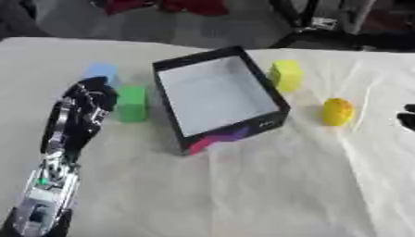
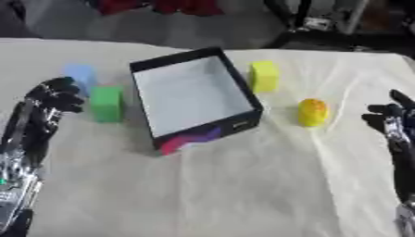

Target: Pick up objects on the table and place them in the box.

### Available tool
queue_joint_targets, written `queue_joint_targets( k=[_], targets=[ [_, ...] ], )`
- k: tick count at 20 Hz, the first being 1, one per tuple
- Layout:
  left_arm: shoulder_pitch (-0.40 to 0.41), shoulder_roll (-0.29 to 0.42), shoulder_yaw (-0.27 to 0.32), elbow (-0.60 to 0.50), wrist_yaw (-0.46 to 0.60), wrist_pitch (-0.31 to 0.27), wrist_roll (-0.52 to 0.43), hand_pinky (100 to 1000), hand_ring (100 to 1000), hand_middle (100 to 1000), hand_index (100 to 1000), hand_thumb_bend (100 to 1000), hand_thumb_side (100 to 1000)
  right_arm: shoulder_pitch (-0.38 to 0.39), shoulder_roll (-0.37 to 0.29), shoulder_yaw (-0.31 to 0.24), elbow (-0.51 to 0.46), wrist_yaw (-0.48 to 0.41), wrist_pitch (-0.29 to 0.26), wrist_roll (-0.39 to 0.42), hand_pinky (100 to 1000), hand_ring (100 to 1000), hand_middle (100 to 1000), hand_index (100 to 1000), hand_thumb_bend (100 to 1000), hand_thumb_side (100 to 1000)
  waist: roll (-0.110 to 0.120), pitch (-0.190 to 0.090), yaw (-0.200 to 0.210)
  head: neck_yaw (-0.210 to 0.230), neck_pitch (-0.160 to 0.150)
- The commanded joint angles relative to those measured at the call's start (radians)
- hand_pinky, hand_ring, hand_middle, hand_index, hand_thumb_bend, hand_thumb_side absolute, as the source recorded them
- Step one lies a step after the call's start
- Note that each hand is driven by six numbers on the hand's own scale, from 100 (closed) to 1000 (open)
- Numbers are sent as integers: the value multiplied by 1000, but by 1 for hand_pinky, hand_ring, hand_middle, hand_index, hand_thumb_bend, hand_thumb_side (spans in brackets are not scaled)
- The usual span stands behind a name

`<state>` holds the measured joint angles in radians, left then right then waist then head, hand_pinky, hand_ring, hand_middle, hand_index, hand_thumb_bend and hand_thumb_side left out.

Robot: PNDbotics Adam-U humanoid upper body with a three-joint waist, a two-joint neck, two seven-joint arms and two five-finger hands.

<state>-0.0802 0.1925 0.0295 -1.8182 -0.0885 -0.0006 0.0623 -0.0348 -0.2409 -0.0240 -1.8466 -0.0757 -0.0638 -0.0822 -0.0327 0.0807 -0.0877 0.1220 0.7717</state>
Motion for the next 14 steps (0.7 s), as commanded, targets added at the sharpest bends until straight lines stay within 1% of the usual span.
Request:
queue_joint_targets(
  k=[1, 14],
  targets=[
    [-10, 7, 3, -13, 2, -2, -2, 584, 583, 596, 762, 776, 687, -8, -16, -4, -19, -7, 0, -2, 804, 706, 667, 914, 100, 659, 11, -28, 1, 3, -2],
    [-11, 7, 3, -14, 1, -3, -3, 585, 583, 595, 762, 776, 688, -8, -17, -3, -20, -6, 0, -2, 804, 706, 667, 914, 100, 659, 9, -29, 1, 4, -2]
  ],
)
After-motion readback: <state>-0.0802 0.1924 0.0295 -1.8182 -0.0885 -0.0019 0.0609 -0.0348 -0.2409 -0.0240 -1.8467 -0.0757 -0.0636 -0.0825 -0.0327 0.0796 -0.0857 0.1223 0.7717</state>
